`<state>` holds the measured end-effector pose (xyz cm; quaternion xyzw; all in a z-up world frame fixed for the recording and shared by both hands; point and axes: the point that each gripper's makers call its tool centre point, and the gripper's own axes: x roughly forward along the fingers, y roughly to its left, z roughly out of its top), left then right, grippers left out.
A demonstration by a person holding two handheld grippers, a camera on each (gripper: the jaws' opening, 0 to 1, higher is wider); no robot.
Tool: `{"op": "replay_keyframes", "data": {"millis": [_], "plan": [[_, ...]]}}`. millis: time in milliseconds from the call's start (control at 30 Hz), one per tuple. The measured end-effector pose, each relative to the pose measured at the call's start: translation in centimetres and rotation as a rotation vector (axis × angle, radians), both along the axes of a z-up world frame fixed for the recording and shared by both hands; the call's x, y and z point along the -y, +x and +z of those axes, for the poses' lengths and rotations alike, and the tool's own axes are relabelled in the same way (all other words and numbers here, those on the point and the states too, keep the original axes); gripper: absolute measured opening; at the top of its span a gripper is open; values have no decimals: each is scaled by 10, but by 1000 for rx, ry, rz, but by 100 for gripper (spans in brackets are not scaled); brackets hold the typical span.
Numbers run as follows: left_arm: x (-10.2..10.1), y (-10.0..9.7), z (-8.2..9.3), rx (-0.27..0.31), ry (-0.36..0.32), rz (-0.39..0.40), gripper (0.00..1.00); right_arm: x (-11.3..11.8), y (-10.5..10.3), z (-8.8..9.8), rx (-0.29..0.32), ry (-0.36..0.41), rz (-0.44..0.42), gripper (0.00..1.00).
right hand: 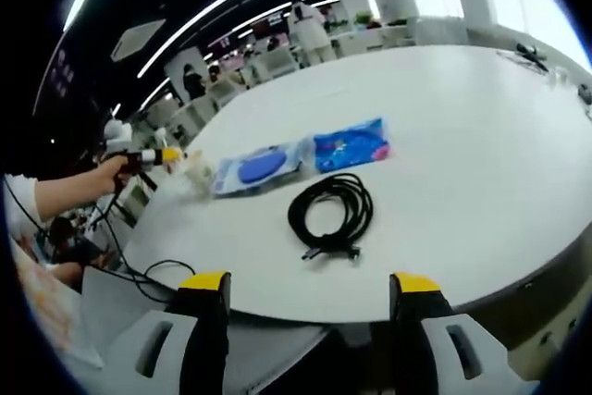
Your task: Arrange the tabletop items into an orderly group along one side of the table until the central work area is clear of visible clutter.
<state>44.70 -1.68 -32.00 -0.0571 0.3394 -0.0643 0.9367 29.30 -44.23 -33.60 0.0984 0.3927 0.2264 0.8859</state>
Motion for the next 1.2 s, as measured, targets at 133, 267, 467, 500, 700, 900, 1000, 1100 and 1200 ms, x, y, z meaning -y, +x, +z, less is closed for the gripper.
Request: {"op": "replay_keyframes", "data": {"millis": [133,267,467,500,700,900,1000,1100,1200], "plan": [[2,-2,-1,13,7,-23,37,-3,4,0,2,4,4,70],[8,-6,2,38,11,-49,37,-4,8,0,3,4,7,70],[15,-12,4,75,33,-86,38,-6,13,1,5,5,11,70],[14,-11,3,74,40,-95,38,-7,14,1,5,7,11,70],[10,-11,2,82,47,-88,38,-13,15,0,2,13,23,70],[8,-18,1,86,52,-46,38,-16,12,-1,-5,16,32,70],[4,-19,0,77,52,12,38,-14,11,-2,-8,15,34,70],[5,-22,-1,68,46,73,38,-13,9,-2,-8,17,32,70],[11,-21,-2,59,62,97,38,-12,8,-1,-9,15,29,70]]}}
